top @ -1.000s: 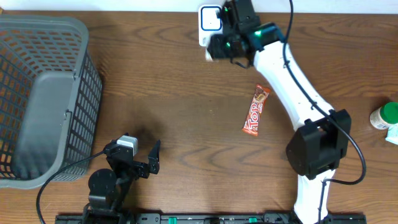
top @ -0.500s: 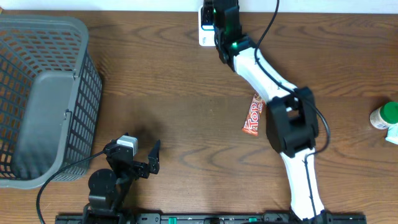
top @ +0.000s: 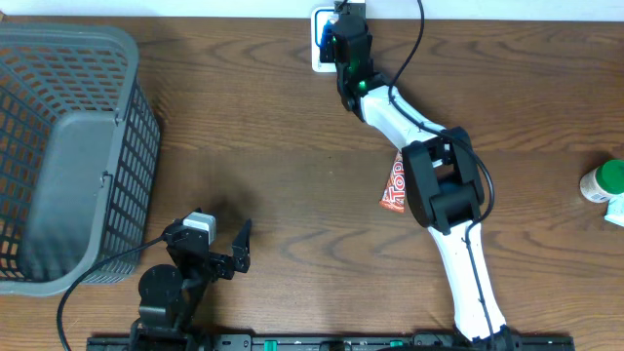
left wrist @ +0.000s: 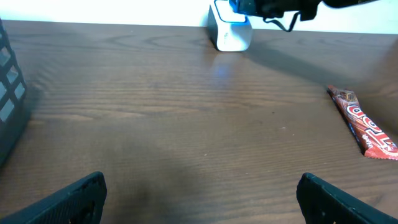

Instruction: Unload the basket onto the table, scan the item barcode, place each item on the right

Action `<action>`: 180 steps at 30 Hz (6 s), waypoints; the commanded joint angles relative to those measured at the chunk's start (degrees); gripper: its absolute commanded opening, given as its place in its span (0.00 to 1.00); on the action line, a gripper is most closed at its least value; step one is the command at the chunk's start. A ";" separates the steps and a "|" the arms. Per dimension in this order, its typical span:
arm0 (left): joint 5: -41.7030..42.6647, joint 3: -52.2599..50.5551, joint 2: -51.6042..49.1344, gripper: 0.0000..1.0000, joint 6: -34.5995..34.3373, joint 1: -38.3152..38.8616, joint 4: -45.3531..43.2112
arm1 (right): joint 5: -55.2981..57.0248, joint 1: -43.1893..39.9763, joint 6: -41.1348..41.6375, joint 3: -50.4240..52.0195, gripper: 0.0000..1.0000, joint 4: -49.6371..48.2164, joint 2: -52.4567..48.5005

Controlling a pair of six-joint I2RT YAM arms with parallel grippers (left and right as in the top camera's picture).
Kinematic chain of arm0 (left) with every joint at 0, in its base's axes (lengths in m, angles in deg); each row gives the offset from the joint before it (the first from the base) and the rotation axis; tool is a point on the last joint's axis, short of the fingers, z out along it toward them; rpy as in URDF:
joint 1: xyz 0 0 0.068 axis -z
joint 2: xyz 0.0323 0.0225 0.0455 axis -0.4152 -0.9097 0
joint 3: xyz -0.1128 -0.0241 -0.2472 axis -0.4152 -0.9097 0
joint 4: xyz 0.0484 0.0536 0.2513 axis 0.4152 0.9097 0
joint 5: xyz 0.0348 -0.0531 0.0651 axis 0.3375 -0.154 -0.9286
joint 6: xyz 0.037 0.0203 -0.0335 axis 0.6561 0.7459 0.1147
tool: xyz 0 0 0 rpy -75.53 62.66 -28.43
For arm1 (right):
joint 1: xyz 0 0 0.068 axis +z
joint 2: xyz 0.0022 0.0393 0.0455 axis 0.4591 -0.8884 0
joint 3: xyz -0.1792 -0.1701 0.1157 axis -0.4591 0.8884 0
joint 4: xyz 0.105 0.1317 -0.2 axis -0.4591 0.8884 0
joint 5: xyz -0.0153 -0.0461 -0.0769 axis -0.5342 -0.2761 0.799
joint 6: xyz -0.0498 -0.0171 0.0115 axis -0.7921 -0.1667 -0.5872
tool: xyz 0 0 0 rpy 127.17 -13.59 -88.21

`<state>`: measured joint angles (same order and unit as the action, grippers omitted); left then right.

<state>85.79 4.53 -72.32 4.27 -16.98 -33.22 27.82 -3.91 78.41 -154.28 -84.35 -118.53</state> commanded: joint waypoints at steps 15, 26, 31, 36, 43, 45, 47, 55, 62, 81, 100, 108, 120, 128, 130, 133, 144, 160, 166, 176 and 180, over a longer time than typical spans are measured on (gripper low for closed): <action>0.52 -0.90 0.28 0.98 -0.28 -0.09 1.38 | -0.57 -28.68 9.07 0.35 0.38 71.43 29.29; 0.52 -0.87 0.28 0.98 -0.28 -0.09 1.38 | -5.22 -45.88 9.03 0.72 0.37 68.00 14.01; 0.52 -0.90 0.28 0.98 -0.28 -0.09 1.38 | -2.32 -49.11 7.52 0.48 0.51 68.24 12.96; 0.52 -0.90 0.28 0.98 -0.28 -0.09 1.38 | -2.14 -51.15 7.54 -1.55 0.86 70.95 16.90; 0.50 -0.90 0.28 0.98 -0.28 -0.09 1.38 | -15.37 -47.84 7.54 -2.40 0.89 74.42 28.85; 0.52 -0.90 0.28 0.98 -0.28 -0.09 1.38 | -23.19 -45.57 7.54 -2.40 0.84 77.07 31.74; 0.52 -0.90 0.28 0.98 -0.28 -0.09 1.38 | -30.45 -41.94 7.76 -2.38 0.78 81.90 33.40; 0.52 -0.90 0.28 0.98 -0.28 -0.09 1.38 | -22.95 -23.87 7.76 2.51 0.71 87.34 32.28; 0.52 -0.90 0.28 0.98 -0.28 -0.09 1.38 | -22.97 -13.46 16.55 18.93 0.99 80.28 31.36; 0.52 -0.90 0.28 0.98 -0.28 -0.09 1.38 | -10.60 -2.10 28.81 30.51 0.64 59.04 28.28; 0.52 -0.90 0.28 0.98 -0.28 -0.09 1.38 | 2.60 -2.12 32.17 30.51 0.42 68.74 23.37; 0.52 -0.87 0.28 0.98 -0.28 -0.09 1.38 | 2.60 -2.10 32.15 30.51 0.11 69.07 21.42; 0.52 -0.87 0.28 0.98 -0.28 -0.09 1.38 | -38.95 -3.21 0.48 21.66 0.01 68.61 23.47; 0.50 -0.87 0.28 0.98 -0.28 -0.09 1.38 | -62.27 -5.88 -18.08 27.89 0.01 59.95 22.08; 0.52 -0.90 0.28 0.98 -0.28 -0.09 1.38 | -65.46 -5.86 -18.08 31.95 0.01 53.18 21.49; 0.52 -0.87 0.28 0.98 -0.28 -0.09 1.38 | -70.12 -6.03 -18.08 36.52 0.01 45.62 20.41; 0.52 -0.87 0.28 0.98 -0.28 -0.09 1.38 | -71.60 -12.46 -19.45 39.60 0.01 40.92 16.09; 0.52 -0.90 0.28 0.98 -0.28 -0.09 1.38 | -29.38 -18.40 -5.97 39.60 0.52 40.98 16.09; 0.52 -0.90 0.28 0.98 -0.28 -0.09 1.38 | -25.40 -18.53 -1.16 39.60 0.49 41.53 16.09; 0.50 -0.87 0.28 0.98 -0.26 -0.09 1.38 | -9.88 -18.62 4.00 38.42 0.56 47.93 16.59; 0.52 -0.90 0.28 0.98 -0.28 -0.09 1.38 | -15.45 -18.40 2.16 30.84 0.60 58.80 18.38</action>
<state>85.79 4.53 -72.32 4.27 -16.98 -33.20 7.25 -21.33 80.73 -123.13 -32.52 -94.29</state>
